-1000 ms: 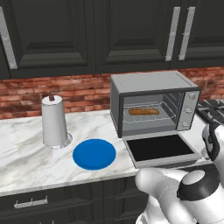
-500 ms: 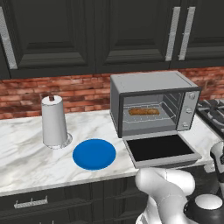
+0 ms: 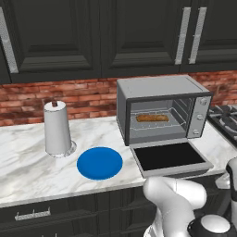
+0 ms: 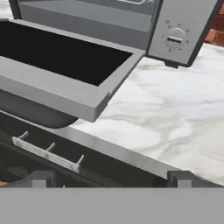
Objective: Pull the toaster oven rack outwards. Pick up the baguette from the plate and place it on the toaster oven rack. Close the toaster oven door fully and set the temperature to the lowest setting.
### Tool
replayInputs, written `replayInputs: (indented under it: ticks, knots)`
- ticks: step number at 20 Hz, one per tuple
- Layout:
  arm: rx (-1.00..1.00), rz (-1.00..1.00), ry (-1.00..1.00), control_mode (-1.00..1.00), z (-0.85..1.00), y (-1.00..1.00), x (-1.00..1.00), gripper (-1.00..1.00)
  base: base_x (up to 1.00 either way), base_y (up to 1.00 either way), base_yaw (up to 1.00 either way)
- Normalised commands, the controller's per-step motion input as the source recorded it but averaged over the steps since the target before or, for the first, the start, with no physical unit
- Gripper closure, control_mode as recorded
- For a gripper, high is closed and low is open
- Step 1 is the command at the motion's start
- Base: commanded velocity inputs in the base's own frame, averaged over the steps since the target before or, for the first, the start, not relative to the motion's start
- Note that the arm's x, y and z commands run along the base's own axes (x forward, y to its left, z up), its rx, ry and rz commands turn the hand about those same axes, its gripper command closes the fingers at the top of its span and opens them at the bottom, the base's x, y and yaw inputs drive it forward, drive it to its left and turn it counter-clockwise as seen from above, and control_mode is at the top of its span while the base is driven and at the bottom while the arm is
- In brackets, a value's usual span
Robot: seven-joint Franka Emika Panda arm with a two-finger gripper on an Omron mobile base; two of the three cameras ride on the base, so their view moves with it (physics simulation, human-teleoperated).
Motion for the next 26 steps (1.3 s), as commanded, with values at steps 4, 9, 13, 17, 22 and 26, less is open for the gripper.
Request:
replayInputs:
  ticks: [4, 9, 13, 17, 22, 26]
  knots:
    - [0.0, 0.14, -0.33, -1.0, 0.43, 0.3, -0.37, -1.0, 0.0, 0.0, 0.0]
    - [0.0, 0.12, -0.1, -1.0, 0.03, 0.3, -0.04, -1.0, 0.0, 0.0, 0.0]
    - [0.0, 0.09, 0.0, -1.0, 0.01, 0.27, 0.0, -1.0, 0.0, 0.0, 0.0]
    - [0.0, 0.07, 0.0, -1.0, 0.09, 0.22, 0.0, -1.0, 0.0, 0.0, 0.0]
    - [0.0, 0.0, 0.0, -1.0, 0.05, 0.03, 0.2, -1.0, 0.0, 0.0, 0.0]
    - [0.0, 0.0, 0.0, -1.0, 0.0, 0.0, 0.37, -1.0, 0.0, 0.0, 0.0]
